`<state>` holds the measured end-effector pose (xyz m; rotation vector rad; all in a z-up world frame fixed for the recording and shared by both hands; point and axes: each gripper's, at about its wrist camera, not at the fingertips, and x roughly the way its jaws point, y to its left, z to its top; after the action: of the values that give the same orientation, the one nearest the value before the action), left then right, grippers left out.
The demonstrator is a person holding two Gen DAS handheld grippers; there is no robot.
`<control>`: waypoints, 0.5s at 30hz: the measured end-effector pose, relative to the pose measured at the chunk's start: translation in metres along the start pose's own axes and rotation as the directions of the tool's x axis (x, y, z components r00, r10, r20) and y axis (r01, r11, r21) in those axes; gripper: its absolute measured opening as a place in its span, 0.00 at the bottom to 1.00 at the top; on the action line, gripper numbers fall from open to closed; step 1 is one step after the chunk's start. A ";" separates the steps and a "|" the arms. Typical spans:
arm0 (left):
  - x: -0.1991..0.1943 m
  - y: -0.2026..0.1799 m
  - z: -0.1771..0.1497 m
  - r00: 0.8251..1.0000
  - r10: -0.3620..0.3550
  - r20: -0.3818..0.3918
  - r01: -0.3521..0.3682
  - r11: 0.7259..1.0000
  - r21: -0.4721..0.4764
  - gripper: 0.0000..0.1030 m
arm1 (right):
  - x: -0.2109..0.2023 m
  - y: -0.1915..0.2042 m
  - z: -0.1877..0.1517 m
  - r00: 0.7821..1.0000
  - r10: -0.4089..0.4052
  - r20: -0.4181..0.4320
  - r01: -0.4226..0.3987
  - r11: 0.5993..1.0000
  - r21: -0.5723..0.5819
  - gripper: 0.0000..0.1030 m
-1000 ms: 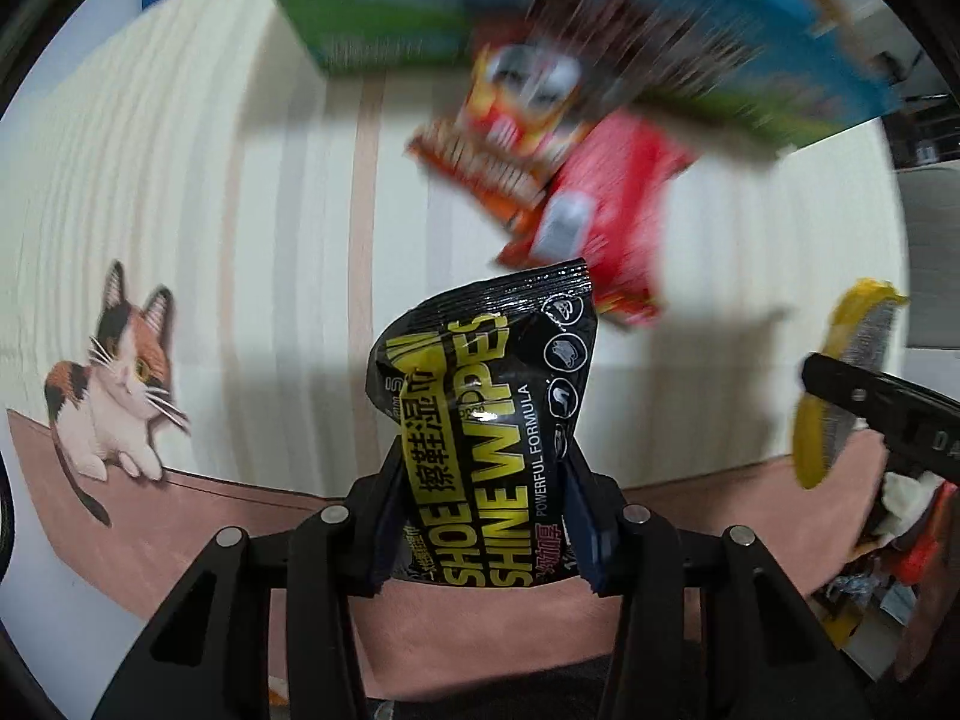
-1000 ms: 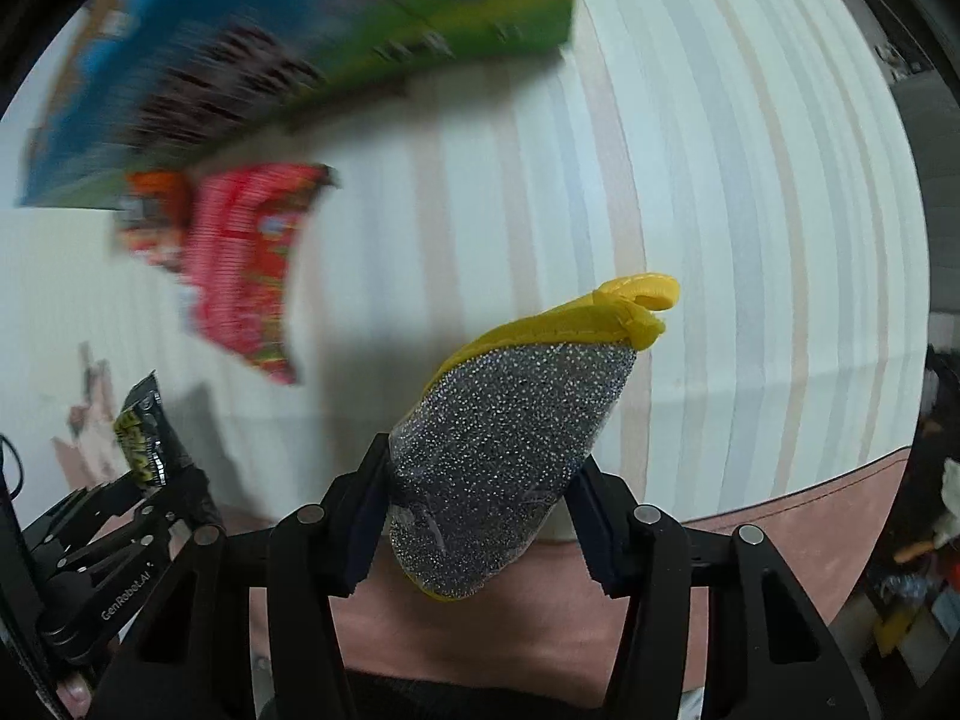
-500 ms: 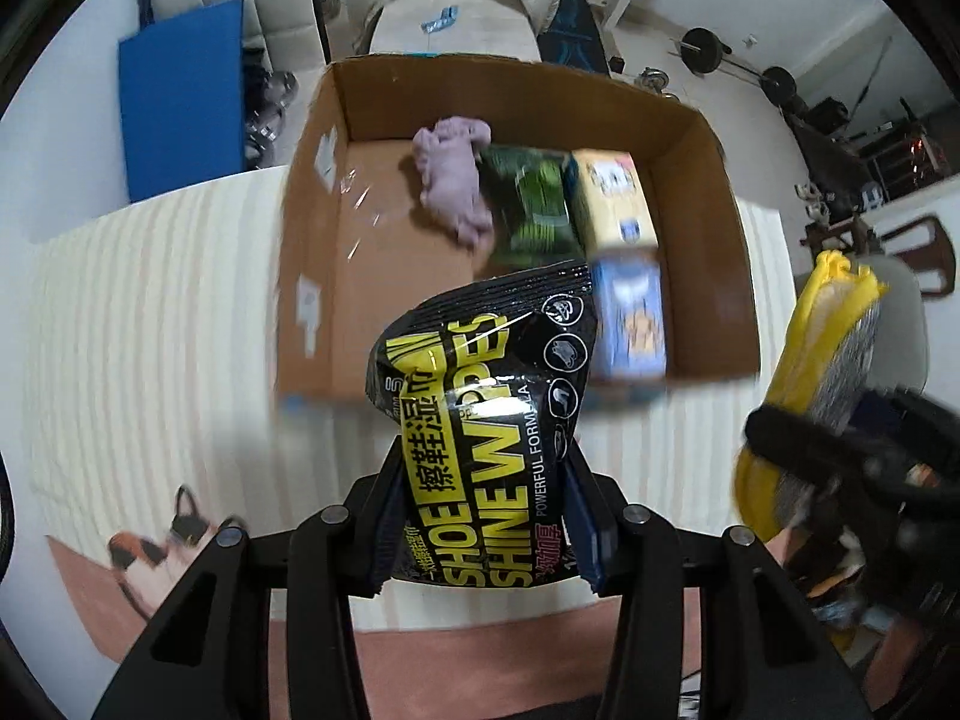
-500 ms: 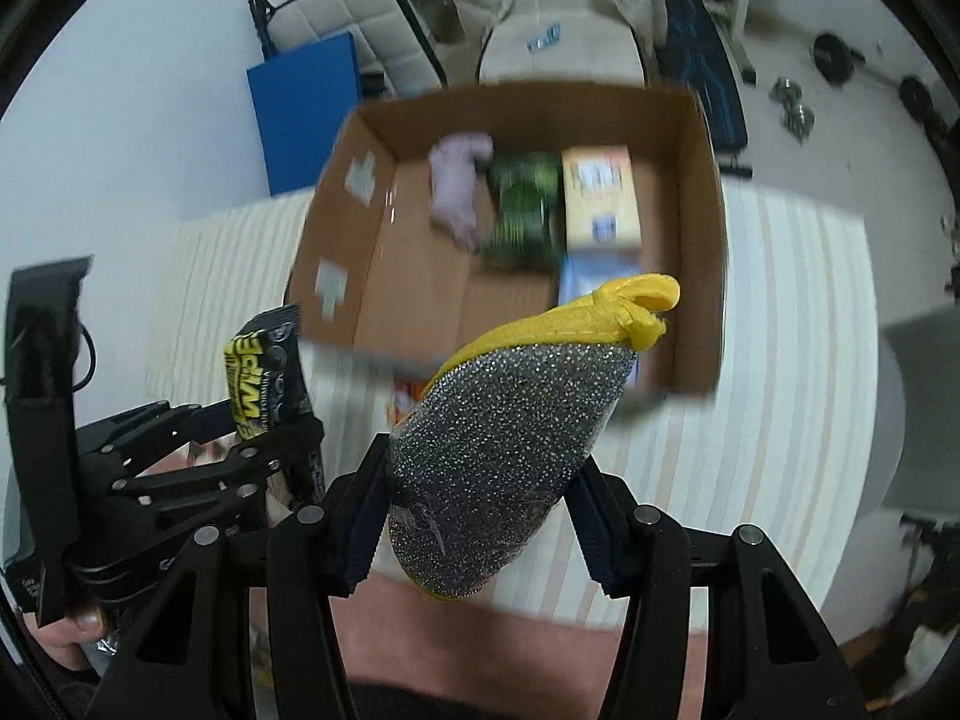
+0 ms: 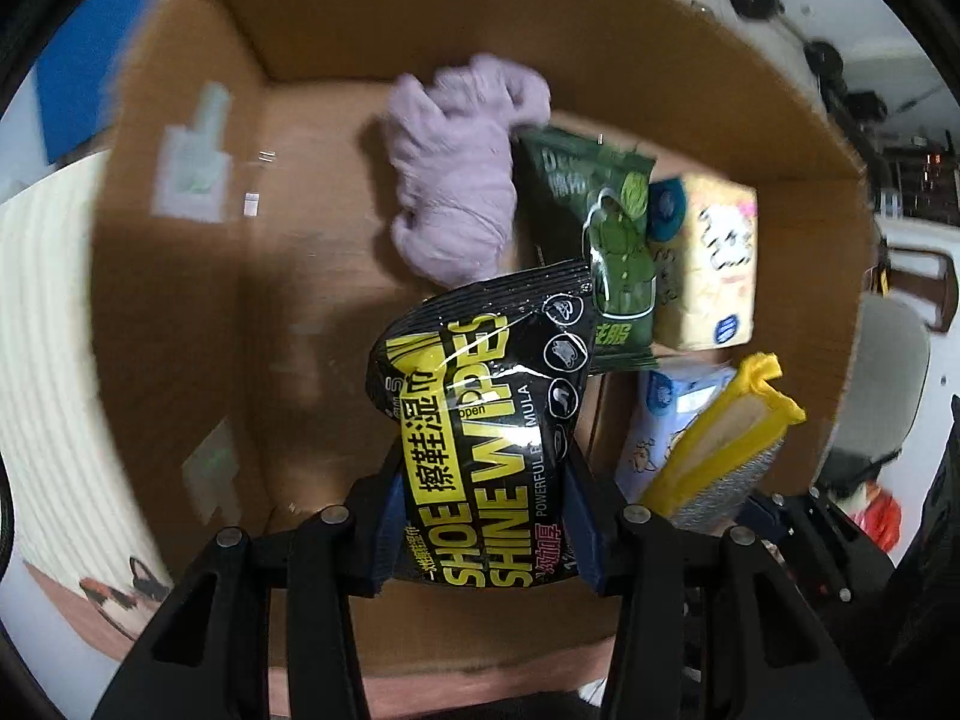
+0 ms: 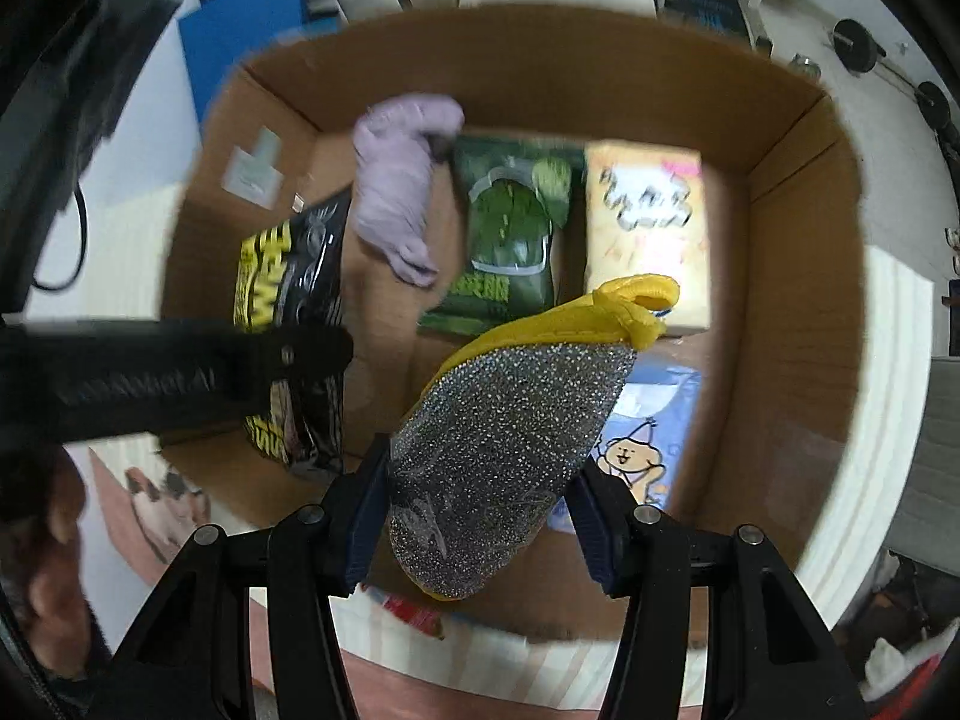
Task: Organize soft objects
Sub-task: 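Place the wipes pack and sponge into the box and open both tools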
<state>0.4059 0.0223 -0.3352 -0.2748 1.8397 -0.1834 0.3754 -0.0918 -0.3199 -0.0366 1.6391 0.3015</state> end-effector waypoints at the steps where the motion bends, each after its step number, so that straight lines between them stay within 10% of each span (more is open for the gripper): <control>1: 0.008 -0.001 0.003 1.000 0.006 -0.023 -0.006 1.000 0.009 0.42 | 0.007 -0.001 0.001 1.000 -0.004 -0.009 0.004 1.000 0.000 0.56; 15: 0.063 0.002 0.001 0.986 0.022 -0.166 -0.020 1.000 0.013 0.45 | 0.048 -0.001 0.011 0.996 -0.046 -0.080 0.044 0.999 -0.025 0.57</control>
<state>0.3899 0.0063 -0.3942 -0.2383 2.0050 -0.2071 0.3813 -0.0829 -0.3680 -0.1041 1.7119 0.2879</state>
